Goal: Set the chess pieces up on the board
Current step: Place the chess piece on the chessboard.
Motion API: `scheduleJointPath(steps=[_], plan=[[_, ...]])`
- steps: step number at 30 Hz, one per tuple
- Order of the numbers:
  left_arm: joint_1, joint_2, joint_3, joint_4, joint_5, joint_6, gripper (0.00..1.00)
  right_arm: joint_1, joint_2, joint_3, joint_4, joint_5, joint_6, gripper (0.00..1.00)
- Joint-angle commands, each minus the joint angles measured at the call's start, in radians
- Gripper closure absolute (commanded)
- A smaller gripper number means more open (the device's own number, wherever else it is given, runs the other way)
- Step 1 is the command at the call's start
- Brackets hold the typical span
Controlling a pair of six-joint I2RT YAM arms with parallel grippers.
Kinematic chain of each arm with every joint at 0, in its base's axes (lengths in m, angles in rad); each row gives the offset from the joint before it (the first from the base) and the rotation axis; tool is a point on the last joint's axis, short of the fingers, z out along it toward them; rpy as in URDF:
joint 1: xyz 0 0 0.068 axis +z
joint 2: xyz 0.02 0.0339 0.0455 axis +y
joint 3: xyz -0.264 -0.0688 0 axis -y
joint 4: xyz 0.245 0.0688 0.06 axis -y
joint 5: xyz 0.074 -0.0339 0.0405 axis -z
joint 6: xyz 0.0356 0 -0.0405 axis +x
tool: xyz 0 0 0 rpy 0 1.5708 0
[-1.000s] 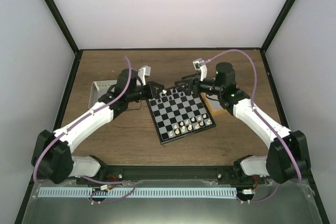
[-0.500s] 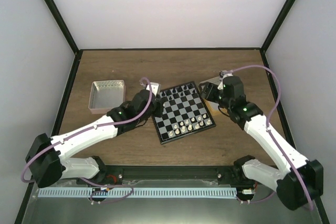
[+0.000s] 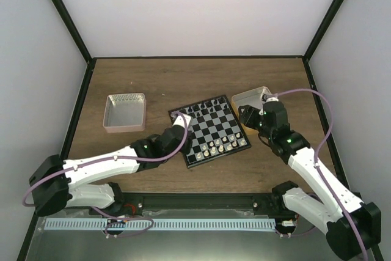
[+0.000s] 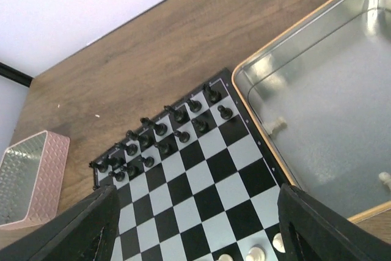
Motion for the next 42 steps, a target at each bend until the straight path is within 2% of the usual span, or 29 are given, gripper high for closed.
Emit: scheduleJointPath(steps=[1, 7, 17, 24, 31, 35, 42], plan=[[-0.031, 0.053, -0.020, 0.039, 0.005, -0.016, 0.96, 0.006, 0.029, -0.008, 0.041, -0.035, 0.003, 0.27], [-0.036, 0.092, -0.062, 0.070, 0.027, -0.028, 0.96, 0.006, 0.045, -0.028, 0.064, -0.058, 0.005, 0.27], [-0.142, 0.127, -0.153, 0.124, -0.051, -0.156, 0.96, 0.007, 0.059, -0.046, 0.076, -0.054, -0.001, 0.27], [-0.162, 0.190, -0.180, 0.197, -0.030, -0.171, 0.96, 0.007, 0.076, -0.053, 0.083, -0.055, -0.006, 0.27], [-0.170, 0.189, -0.213, 0.234, -0.011, -0.174, 0.95, 0.006, 0.092, -0.053, 0.086, -0.057, -0.002, 0.27], [-0.172, 0.185, -0.225, 0.242, 0.008, -0.179, 0.92, 0.006, 0.098, -0.052, 0.088, -0.054, -0.003, 0.26], [-0.173, 0.180, -0.230, 0.249, 0.003, -0.193, 0.74, 0.006, 0.110, -0.052, 0.090, -0.055, -0.006, 0.26]])
